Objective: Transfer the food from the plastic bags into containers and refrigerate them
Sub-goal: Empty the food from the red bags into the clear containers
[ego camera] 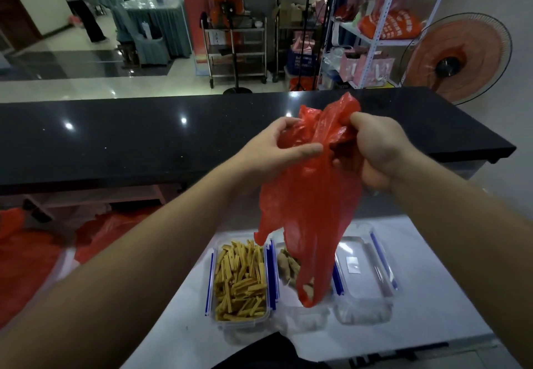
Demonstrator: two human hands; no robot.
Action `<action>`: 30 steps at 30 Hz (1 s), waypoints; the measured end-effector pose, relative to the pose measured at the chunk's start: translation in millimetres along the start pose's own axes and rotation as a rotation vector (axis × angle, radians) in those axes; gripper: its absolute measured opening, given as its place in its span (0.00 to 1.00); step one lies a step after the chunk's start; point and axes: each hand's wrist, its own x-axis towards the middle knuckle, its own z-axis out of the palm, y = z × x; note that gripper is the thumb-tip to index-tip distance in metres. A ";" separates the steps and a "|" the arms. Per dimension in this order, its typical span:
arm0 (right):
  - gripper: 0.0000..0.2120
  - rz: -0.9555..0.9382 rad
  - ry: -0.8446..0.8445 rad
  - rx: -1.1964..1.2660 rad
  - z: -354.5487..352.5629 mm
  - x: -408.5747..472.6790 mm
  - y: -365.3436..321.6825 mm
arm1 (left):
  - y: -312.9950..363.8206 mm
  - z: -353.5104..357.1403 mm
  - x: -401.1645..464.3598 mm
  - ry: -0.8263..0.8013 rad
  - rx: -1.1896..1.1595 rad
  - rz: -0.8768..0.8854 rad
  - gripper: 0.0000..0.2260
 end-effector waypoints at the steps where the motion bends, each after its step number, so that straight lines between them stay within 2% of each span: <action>1: 0.13 0.012 -0.012 0.012 3.4 1.0 2.5 | 0.9 2.3 -3.3 -0.025 0.018 -0.003 0.33; 3: 0.16 0.040 -0.045 0.034 10.0 0.9 7.3 | -0.5 6.6 -8.3 -0.024 0.052 0.008 0.37; 6: 0.16 0.064 -0.109 0.066 17.1 -1.0 15.7 | -8.8 10.5 -15.9 0.082 0.069 0.042 0.35; 12: 0.08 0.067 -0.310 0.081 32.4 -6.7 25.5 | -23.6 -3.7 -47.6 0.264 0.162 -0.001 0.30; 15: 0.05 -0.043 -0.391 -0.033 47.9 -11.7 35.0 | -33.6 -18.2 -71.6 0.408 0.126 -0.051 0.29; 17: 0.11 -0.168 -0.376 -0.208 57.9 -13.8 48.1 | -43.0 -30.3 -89.6 0.528 0.061 -0.090 0.28; 19: 0.26 -0.248 -0.417 -0.352 68.6 -14.6 66.5 | -53.0 -43.4 -107.6 0.644 -0.013 -0.129 0.26; 22: 0.55 -0.150 -0.658 -0.427 90.6 -16.6 95.6 | -70.5 -61.1 -131.9 0.780 -0.180 -0.177 0.24; 23: 0.60 -0.092 -0.736 -0.439 99.8 -18.8 103.2 | -77.2 -66.6 -138.0 0.820 -0.245 -0.190 0.24; 26: 0.64 -0.059 -0.824 -0.538 130.0 -32.1 117.0 | -96.8 -81.1 -151.0 0.912 -0.458 -0.242 0.24; 30: 0.59 -0.097 -0.769 -0.498 180.0 -36.9 125.7 | -119.4 -104.9 -165.0 0.980 -0.665 -0.295 0.21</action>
